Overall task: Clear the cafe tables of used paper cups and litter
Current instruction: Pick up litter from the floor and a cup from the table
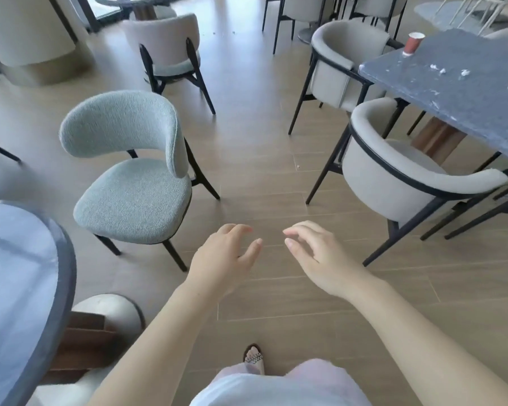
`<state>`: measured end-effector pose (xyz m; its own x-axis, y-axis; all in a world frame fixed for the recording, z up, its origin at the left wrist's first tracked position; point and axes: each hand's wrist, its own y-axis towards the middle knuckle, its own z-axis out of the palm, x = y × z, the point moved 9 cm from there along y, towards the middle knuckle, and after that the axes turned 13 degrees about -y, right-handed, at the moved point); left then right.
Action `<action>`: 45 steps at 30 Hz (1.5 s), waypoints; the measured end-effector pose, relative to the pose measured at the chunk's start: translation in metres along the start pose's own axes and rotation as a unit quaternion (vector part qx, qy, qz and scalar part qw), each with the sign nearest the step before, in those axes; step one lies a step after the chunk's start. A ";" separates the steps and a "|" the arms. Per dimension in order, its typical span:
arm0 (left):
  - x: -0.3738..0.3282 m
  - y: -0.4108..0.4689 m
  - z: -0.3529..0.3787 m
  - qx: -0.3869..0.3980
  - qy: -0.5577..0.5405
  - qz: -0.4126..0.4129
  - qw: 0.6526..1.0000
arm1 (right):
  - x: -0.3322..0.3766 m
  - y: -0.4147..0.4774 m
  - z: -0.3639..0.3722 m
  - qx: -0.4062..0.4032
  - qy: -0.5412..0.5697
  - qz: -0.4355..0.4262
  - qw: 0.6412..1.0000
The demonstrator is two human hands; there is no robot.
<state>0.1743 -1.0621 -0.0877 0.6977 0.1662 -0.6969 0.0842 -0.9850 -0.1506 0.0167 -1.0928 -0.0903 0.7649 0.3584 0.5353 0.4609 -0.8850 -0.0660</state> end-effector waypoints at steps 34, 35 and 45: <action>-0.072 0.675 -0.012 0.064 0.054 0.052 0.995 | -0.237 0.600 -0.142 -0.003 -0.007 0.061 0.998; -0.076 0.699 -0.012 0.075 0.059 0.066 0.993 | -0.246 0.616 -0.146 -0.009 -0.012 0.074 0.997; -0.097 0.876 -0.007 0.190 0.114 0.144 0.964 | -0.311 0.734 -0.167 -0.035 -0.002 0.191 0.981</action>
<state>0.1851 -1.9409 -0.1473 0.7945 -0.1689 -0.5832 -0.3736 -0.8932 -0.2503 0.0419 -1.9031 -0.1640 0.8772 -0.0027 0.4801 0.1085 -0.9730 -0.2036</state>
